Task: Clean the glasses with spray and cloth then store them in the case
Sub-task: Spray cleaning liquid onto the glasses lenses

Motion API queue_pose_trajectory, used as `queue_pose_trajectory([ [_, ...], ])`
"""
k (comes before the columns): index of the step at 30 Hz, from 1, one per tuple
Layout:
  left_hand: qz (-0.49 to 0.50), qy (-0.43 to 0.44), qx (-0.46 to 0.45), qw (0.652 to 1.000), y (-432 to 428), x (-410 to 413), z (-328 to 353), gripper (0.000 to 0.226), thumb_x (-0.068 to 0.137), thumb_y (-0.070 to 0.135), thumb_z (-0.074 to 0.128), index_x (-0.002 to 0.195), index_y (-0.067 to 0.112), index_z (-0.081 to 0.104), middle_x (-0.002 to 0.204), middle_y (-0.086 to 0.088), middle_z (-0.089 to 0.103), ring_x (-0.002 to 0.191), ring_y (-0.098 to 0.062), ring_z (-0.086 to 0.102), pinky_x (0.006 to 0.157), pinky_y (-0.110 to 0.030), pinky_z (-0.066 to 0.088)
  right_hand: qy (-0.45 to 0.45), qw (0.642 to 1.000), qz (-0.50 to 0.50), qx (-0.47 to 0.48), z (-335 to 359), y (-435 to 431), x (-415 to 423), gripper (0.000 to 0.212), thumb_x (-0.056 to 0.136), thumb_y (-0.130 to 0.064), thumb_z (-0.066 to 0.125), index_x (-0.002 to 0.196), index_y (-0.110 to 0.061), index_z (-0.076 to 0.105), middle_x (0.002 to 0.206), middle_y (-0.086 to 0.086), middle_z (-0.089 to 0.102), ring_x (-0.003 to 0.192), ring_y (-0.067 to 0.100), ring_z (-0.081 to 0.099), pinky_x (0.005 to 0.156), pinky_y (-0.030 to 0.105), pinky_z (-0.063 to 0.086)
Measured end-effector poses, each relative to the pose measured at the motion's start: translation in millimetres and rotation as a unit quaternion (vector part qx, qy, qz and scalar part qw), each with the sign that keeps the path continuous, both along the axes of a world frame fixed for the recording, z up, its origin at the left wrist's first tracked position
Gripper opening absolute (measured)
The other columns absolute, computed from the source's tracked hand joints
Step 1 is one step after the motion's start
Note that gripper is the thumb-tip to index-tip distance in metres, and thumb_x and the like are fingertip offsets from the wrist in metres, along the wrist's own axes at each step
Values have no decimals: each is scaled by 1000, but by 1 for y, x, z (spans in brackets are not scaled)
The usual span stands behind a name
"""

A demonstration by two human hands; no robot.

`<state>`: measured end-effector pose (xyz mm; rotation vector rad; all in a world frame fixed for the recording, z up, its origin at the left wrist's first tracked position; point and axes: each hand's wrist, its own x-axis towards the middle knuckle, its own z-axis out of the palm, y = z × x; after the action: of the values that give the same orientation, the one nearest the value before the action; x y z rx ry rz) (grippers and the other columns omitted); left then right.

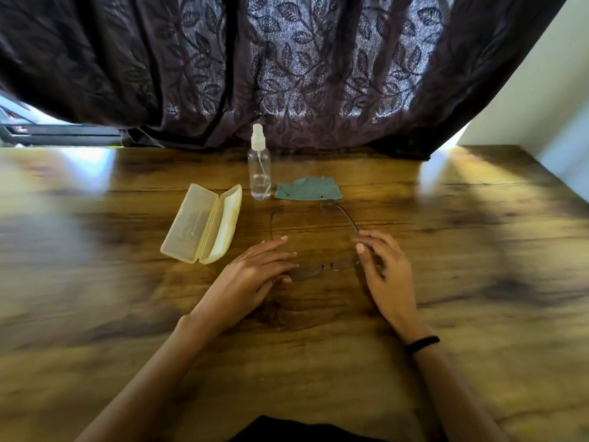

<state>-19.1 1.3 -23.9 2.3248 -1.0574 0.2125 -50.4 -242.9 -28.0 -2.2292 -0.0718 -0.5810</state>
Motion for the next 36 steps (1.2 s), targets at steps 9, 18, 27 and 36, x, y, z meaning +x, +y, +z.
queue_pose_trajectory([
  [9, 19, 20, -131, 991, -3, 17, 30, 26, 83, 8, 58, 108, 11, 63, 114, 2, 62, 122, -12, 49, 102, -24, 39, -24, 994, -9, 102, 24, 5, 11, 21, 85, -24, 58, 97, -9, 67, 104, 6, 66, 97, 14, 61, 83, 16, 47],
  [18, 67, 96, -354, 928, 4, 44, 78, 24, 78, 4, 61, 91, 24, 64, 76, 29, 68, 83, 6, 65, 76, -9, 48, -91, 969, 47, 224, 88, 18, 41, 11, 86, -22, 59, 91, -28, 66, 85, -6, 70, 80, 12, 67, 71, 25, 55],
  [27, 82, 111, -368, 919, 3, 58, 62, 30, 78, -2, 62, 82, 28, 67, 76, 25, 70, 83, 6, 65, 72, -9, 48, -61, 992, 41, 99, 129, 17, 83, 13, 88, -23, 59, 91, -14, 68, 80, -3, 68, 70, 7, 59, 66, 35, 51],
  [36, 53, 144, -391, 907, 8, 57, 62, 19, 76, 8, 62, 83, 24, 68, 80, 25, 71, 88, 1, 66, 73, -10, 49, 231, 945, 230, -35, 149, 67, 164, 34, 83, -28, 65, 107, -4, 62, 98, 11, 67, 79, 14, 64, 60, 13, 50],
])
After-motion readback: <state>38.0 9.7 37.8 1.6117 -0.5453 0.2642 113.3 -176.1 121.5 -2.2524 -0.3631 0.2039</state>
